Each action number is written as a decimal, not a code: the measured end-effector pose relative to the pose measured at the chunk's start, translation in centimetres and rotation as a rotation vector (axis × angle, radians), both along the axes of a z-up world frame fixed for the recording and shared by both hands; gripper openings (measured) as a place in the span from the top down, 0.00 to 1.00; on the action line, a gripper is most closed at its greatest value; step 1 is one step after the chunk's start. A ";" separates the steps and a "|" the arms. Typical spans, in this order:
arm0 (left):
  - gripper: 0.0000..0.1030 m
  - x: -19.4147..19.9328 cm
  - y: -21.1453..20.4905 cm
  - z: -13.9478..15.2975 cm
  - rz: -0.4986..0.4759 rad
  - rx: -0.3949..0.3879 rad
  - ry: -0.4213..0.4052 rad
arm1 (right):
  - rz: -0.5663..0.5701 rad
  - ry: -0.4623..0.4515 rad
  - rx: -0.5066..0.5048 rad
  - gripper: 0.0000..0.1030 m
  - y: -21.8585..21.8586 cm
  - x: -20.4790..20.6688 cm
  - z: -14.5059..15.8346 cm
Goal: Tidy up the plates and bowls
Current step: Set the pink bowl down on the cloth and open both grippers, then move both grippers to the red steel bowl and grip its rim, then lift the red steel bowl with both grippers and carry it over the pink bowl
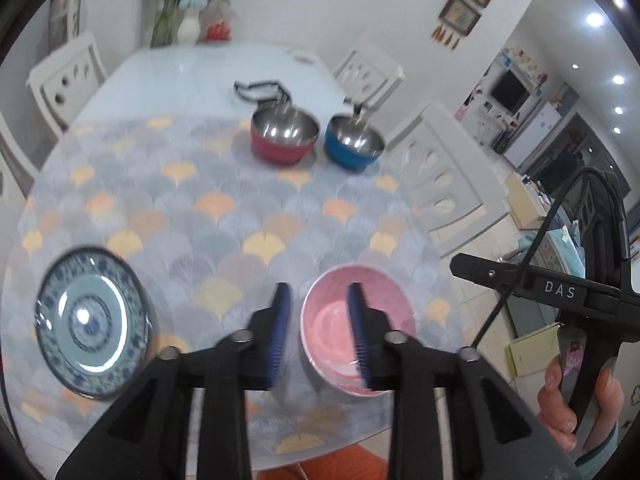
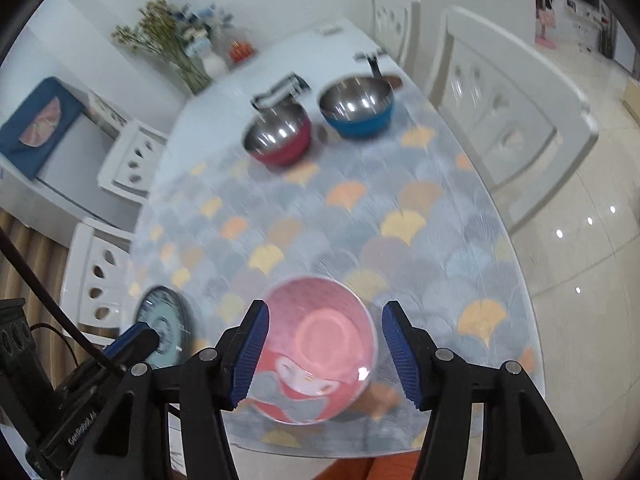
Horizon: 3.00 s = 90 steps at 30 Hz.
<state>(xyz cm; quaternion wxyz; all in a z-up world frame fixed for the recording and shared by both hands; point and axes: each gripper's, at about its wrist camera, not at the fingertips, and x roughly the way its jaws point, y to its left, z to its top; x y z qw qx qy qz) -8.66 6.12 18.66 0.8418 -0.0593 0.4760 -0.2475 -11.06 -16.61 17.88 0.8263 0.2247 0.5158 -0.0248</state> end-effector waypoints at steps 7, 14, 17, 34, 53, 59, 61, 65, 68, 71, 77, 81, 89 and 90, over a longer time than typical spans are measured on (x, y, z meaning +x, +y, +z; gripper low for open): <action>0.46 0.4 0.5 4.4 -0.008 -0.051 -0.097 | -0.024 -0.117 -0.002 0.31 0.6 -0.3 4.4; 0.35 4.2 1.0 6.7 0.034 -0.133 -0.136 | -0.047 -0.147 -0.001 0.29 -1.2 2.5 5.5; 0.35 6.2 1.0 6.6 0.059 -0.128 -0.129 | -0.058 -0.158 0.025 0.29 -2.3 4.9 5.2; 0.39 25.0 -2.5 -3.8 0.139 -0.102 0.142 | -0.065 0.004 0.170 0.30 -5.3 19.9 -5.6; 0.66 34.8 -4.5 -14.3 0.140 -0.004 0.284 | 0.044 0.144 0.175 0.42 -3.1 31.6 -15.0; 0.85 35.0 -5.3 -15.5 0.101 -0.023 0.303 | 0.052 0.159 0.146 0.59 -2.6 31.8 -16.3; 0.87 34.8 -5.7 -15.4 0.086 -0.024 0.295 | 0.067 0.152 0.129 0.70 -2.3 31.8 -16.3; 0.87 34.5 -6.3 -15.1 0.075 0.000 0.288 | 0.078 0.147 0.095 0.70 -2.0 31.8 -15.9; 0.87 34.2 -6.2 -14.7 0.070 -0.012 0.287 | 0.074 0.154 0.105 0.70 -2.2 31.7 -15.9; 0.87 33.7 -6.3 -14.2 0.071 -0.012 0.278 | 0.076 0.155 0.111 0.70 -2.1 31.3 -15.7; 0.87 32.8 -5.9 -13.1 0.080 -0.026 0.259 | 0.085 0.135 0.101 0.70 -1.6 30.6 -14.3; 0.87 31.6 -5.4 -11.6 0.085 -0.034 0.237 | 0.093 0.115 0.094 0.70 -1.2 29.6 -12.8; 0.87 27.7 -3.3 -8.0 0.113 -0.096 0.205 | 0.147 0.055 0.080 0.70 0.4 25.8 -8.5; 0.87 26.9 -3.0 -7.5 0.114 -0.106 0.201 | 0.154 0.049 0.075 0.70 0.6 25.2 -8.1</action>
